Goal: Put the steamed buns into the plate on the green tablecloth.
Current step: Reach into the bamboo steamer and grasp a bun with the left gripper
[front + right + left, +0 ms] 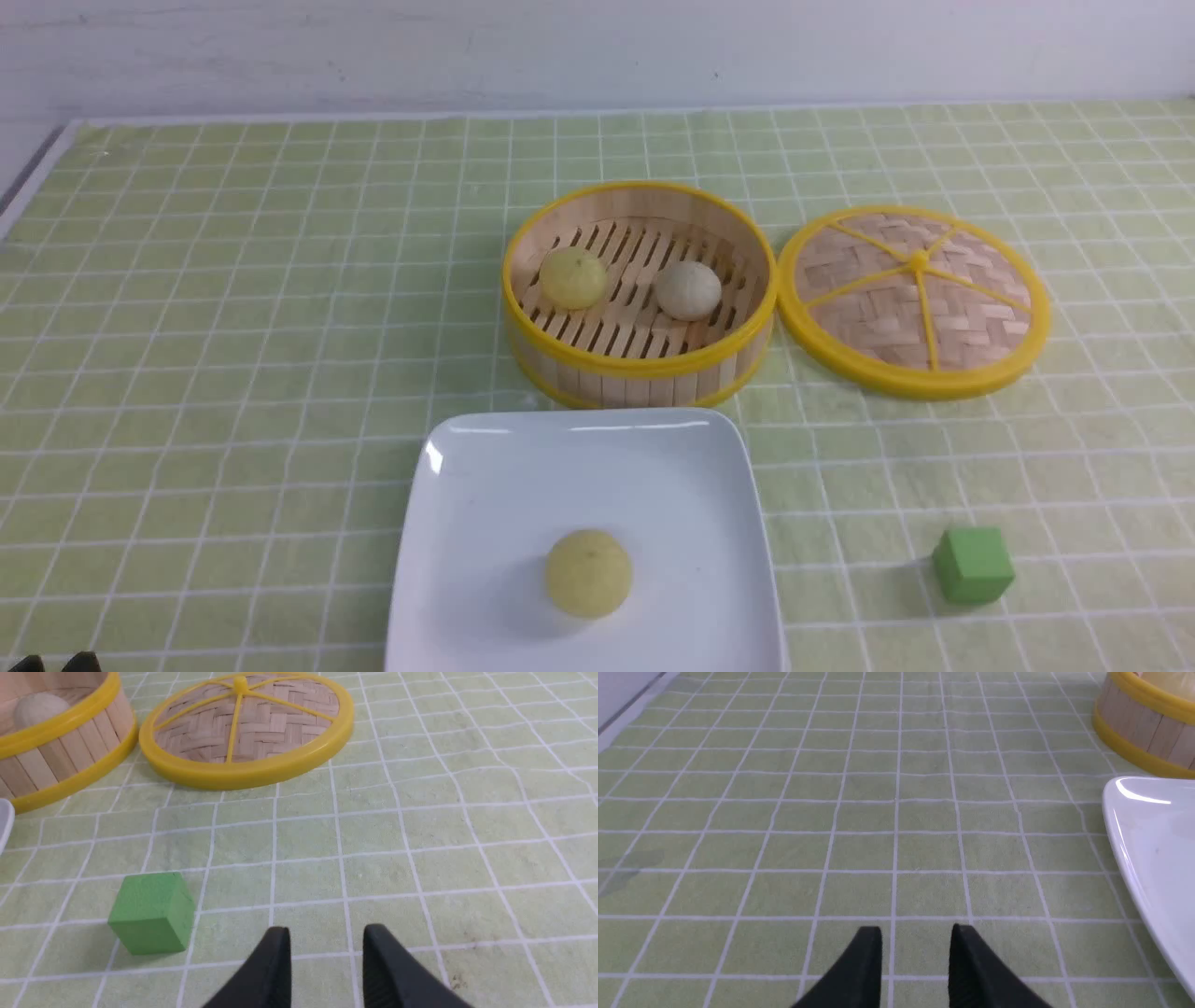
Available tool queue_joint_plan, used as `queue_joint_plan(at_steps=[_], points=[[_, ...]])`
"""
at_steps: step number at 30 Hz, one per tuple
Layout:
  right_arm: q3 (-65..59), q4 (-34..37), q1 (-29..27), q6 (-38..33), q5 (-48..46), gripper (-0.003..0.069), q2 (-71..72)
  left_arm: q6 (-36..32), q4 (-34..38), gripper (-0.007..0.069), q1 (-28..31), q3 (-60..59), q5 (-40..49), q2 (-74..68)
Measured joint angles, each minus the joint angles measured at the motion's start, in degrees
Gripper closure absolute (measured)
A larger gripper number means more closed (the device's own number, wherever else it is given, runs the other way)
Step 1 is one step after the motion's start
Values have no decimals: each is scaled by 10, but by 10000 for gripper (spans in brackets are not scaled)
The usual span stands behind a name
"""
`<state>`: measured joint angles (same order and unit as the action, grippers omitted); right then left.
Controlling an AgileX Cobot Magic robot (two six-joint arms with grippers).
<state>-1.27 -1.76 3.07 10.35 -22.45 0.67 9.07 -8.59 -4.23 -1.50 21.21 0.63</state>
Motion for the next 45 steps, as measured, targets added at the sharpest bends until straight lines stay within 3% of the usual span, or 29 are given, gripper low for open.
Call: queue_joint_plan(at_steps=[45], points=[[0,-8,0,7,3,417,0,8,-8,384,0,0,1,0]])
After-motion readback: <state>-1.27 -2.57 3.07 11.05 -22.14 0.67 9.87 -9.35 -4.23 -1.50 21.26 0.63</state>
